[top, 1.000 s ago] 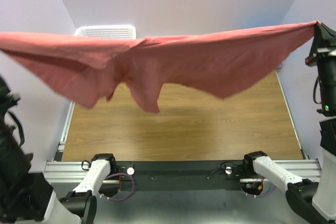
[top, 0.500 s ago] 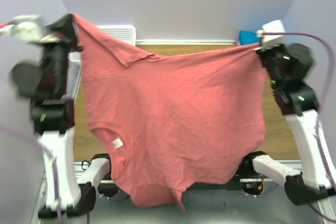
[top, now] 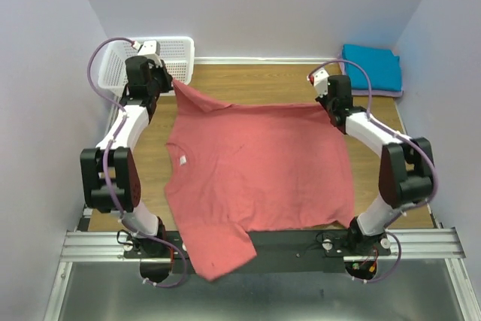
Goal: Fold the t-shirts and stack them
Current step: Flatten the tshirt out, then fold the tshirt
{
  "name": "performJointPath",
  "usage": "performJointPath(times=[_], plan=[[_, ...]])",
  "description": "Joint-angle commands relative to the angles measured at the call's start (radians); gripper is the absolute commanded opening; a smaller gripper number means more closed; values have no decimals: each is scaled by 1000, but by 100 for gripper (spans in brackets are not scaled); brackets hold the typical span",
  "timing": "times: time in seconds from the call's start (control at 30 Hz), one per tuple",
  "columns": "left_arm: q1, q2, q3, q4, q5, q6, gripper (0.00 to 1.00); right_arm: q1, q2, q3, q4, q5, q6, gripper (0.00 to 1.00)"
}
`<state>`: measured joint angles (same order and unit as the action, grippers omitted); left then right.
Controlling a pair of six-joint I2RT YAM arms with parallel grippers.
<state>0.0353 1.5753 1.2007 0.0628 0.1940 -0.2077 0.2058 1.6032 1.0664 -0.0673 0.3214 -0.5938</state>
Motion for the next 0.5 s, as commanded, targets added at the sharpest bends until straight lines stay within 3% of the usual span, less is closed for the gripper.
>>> performJointPath(times=[0.0,0.2,0.47], plan=[[-11,84,63,146,10,-25,0,-22,130,36,182,28,-31,1],[-20,172,122,131,18,-68,0,-31,279,125,201,19,-23,1],[-23,141,122,54,22,-176,0,-31,288,158,199,56,-27,1]])
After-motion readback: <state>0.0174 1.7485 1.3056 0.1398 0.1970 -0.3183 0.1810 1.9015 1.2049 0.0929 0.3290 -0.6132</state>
